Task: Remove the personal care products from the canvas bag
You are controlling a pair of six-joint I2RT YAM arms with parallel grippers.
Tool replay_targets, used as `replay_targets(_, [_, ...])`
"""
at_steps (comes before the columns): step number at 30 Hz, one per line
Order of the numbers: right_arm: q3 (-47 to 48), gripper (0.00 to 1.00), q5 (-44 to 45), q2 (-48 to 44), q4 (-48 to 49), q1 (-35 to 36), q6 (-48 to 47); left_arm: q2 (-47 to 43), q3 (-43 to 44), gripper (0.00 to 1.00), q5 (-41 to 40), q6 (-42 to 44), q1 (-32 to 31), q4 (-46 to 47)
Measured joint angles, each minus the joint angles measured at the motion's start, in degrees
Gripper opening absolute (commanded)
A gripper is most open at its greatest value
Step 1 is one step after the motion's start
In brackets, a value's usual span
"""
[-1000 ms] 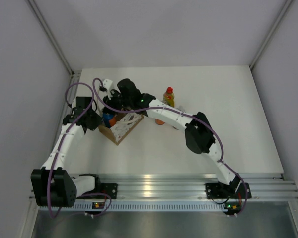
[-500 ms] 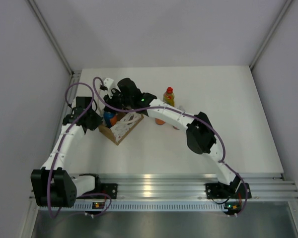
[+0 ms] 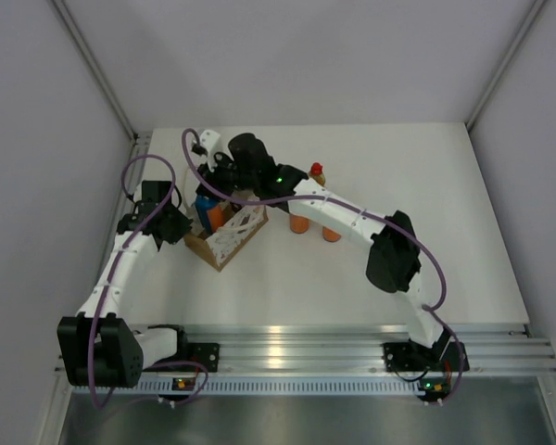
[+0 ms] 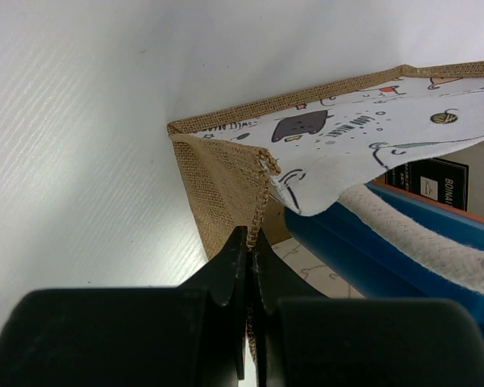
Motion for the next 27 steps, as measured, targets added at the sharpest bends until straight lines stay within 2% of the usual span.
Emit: replay_targets(27, [1.7, 0.0, 9.0, -16.9, -12.0, -1.7, 3.0, -1.8, -0.9, 0.0, 0.0, -0.1, 0.0, -0.4])
